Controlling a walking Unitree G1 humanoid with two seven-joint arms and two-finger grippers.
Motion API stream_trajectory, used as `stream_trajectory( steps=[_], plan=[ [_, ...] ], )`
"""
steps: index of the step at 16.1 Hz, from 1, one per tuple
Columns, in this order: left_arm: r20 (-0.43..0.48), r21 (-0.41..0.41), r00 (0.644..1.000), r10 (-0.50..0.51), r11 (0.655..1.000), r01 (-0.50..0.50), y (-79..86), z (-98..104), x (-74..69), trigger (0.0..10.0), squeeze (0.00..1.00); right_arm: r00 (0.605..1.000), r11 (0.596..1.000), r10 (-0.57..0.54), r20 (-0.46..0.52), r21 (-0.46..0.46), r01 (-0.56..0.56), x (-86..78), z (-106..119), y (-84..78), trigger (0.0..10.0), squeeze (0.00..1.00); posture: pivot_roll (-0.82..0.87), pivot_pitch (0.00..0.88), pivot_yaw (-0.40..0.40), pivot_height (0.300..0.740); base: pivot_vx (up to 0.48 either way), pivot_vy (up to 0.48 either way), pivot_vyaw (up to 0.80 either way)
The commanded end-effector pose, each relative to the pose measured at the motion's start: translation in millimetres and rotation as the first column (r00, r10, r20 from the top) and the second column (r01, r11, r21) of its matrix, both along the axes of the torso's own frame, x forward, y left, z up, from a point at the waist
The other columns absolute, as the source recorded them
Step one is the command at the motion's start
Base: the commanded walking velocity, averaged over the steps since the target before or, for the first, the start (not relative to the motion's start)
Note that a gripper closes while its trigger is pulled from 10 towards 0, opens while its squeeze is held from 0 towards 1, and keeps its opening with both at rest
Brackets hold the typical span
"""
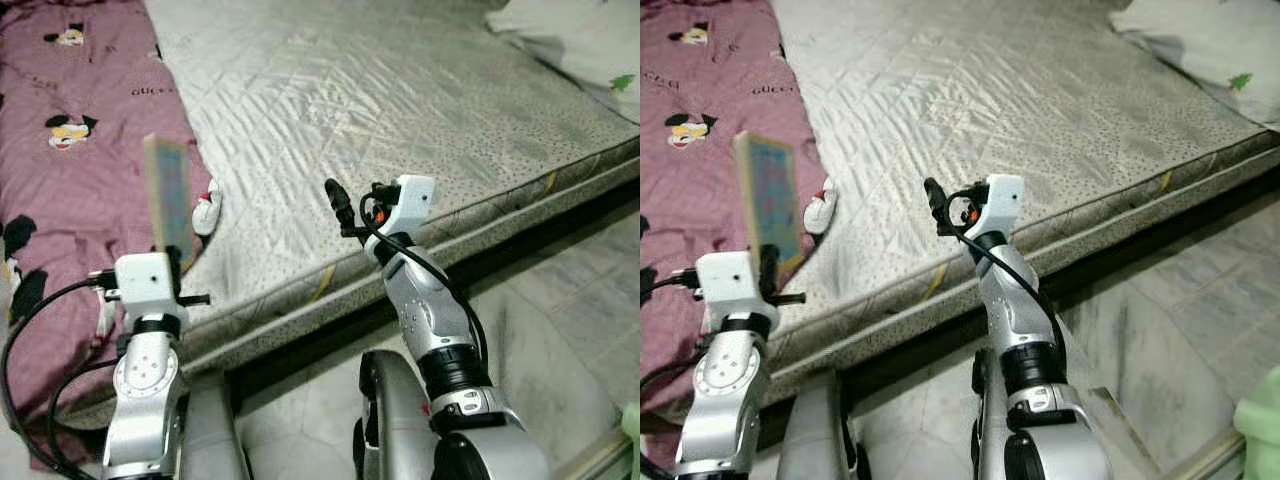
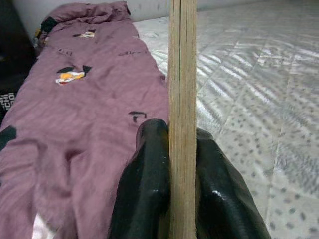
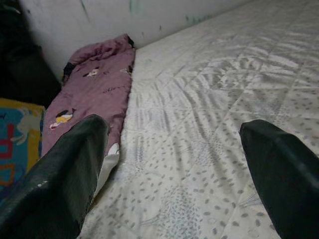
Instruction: Clean up the room
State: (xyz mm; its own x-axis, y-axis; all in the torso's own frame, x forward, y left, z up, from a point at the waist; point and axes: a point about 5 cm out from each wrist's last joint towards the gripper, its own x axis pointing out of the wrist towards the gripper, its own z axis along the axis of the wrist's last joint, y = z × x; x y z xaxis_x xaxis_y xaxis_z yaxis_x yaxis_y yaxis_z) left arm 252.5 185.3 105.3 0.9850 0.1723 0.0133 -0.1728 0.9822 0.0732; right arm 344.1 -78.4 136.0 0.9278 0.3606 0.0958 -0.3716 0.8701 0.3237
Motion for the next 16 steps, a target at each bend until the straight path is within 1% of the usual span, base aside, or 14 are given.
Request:
stream_trajectory(
  steps=[1, 4, 5, 8, 9, 13, 14, 16],
  plan=[
    [0.059, 0.012, 0.998, -0.009, 1.0, 0.009, 0.7, 13.0, 0.8, 10.0, 0.0, 1.0, 1.0, -0.001, 0.003, 0.004, 0.001, -1.3, 2.0, 0.7, 10.0, 0.0, -0.03, 0.109, 0.016, 0.649, 0.0, 0.0, 0.0],
    [0.067, 0.003, 0.998, -0.019, 1.0, 0.019, -1.2, 14.6, 2.1, 10.0, 0.0, 1.0, 1.0, -0.004, 0.004, -0.011, 0.004, -1.4, 2.6, -0.8, 10.0, 0.0, -0.04, 0.11, 0.014, 0.688, 0.0, 0.0, 0.0],
    [0.067, 0.001, 0.997, -0.023, 1.0, 0.023, -1.9, 14.7, 2.6, 10.0, 0.0, 1.0, 1.0, -0.004, 0.004, -0.012, 0.004, -1.2, 2.6, -1.0, 10.0, 0.0, -0.04, 0.11, 0.014, 0.693, 0.0, 0.0, 0.0],
    [0.067, -0.014, 0.995, -0.069, 0.997, 0.07, -8.6, 15.2, 4.0, 10.0, 0.0, 1.0, 1.0, -0.004, 0.008, -0.015, 0.004, -0.9, 3.5, -1.5, 10.0, 0.0, -0.04, 0.108, 0.015, 0.728, 0.0, 0.0, 0.0],
    [0.067, -0.008, 0.995, -0.074, 0.997, 0.074, -9.6, 15.2, 4.0, 10.0, 0.0, 1.0, 1.0, -0.005, 0.009, -0.015, 0.005, -0.6, 3.7, -1.5, 10.0, 0.0, -0.04, 0.105, 0.015, 0.737, 0.0, 0.0, 0.0],
    [0.059, 0.01, 0.996, -0.066, 0.998, 0.066, -8.0, 14.8, 5.7, 10.0, 0.0, 1.0, 0.999, -0.005, 0.012, -0.034, 0.006, 0.4, 3.3, -2.2, 10.0, 0.0, -0.03, 0.096, 0.016, 0.74, 0.0, 0.0, 0.0],
    [0.051, 0.024, 0.997, -0.066, 0.998, 0.065, -8.0, 13.4, 6.8, 10.0, 0.0, 1.0, 0.999, -0.006, 0.011, -0.045, 0.007, -0.2, 1.0, -2.8, 10.0, 0.0, -0.03, 0.095, 0.017, 0.74, 0.0, 0.0, 0.0],
    [0.032, 0.025, 0.998, -0.059, 0.998, 0.058, -6.2, 10.8, 6.8, 10.0, 0.0, 1.0, 0.998, 0.002, 0.008, -0.062, -0.002, -2.1, -3.4, -3.0, 10.0, 0.0, -0.03, 0.092, 0.019, 0.74, 0.0, 0.0, 0.0]
  ],
)
